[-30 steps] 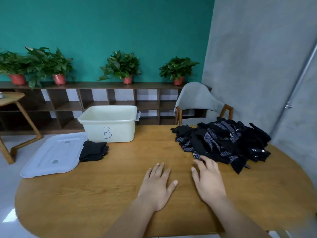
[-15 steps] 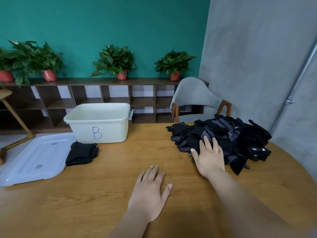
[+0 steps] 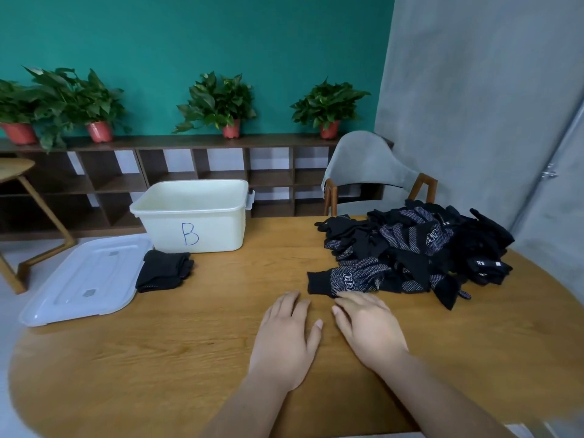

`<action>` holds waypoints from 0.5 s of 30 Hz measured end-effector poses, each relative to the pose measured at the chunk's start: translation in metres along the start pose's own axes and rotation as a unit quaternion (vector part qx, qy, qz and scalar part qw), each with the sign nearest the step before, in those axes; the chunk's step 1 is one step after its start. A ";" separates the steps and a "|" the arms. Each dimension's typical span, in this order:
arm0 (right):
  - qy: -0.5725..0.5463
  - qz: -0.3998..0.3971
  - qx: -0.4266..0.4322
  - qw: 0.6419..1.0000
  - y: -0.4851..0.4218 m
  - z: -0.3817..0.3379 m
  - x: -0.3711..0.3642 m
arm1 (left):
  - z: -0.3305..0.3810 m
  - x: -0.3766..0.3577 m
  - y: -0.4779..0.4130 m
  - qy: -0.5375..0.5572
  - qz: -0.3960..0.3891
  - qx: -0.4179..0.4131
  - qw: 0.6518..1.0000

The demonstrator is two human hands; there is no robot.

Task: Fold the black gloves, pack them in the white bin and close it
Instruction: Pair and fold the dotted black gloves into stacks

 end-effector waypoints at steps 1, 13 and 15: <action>-0.008 0.003 0.009 1.000 0.003 -0.002 0.001 | 0.000 0.001 0.001 0.001 0.007 -0.004 1.000; -0.030 0.055 0.022 0.998 0.014 -0.012 0.017 | 0.003 0.002 0.003 -0.033 0.058 -0.029 0.997; -0.012 0.076 -0.002 0.997 0.013 -0.008 0.016 | 0.003 0.005 0.005 -0.050 0.076 -0.010 0.996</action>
Point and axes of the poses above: each hand's wrist, its own y-axis away from the middle knuckle, its own x-axis out of the back of the hand, z = x × y, the point moved 4 cm from there along -y, towards the middle knuckle, and after that the axes turned 9 degrees about -y, right-handed, at the moved point
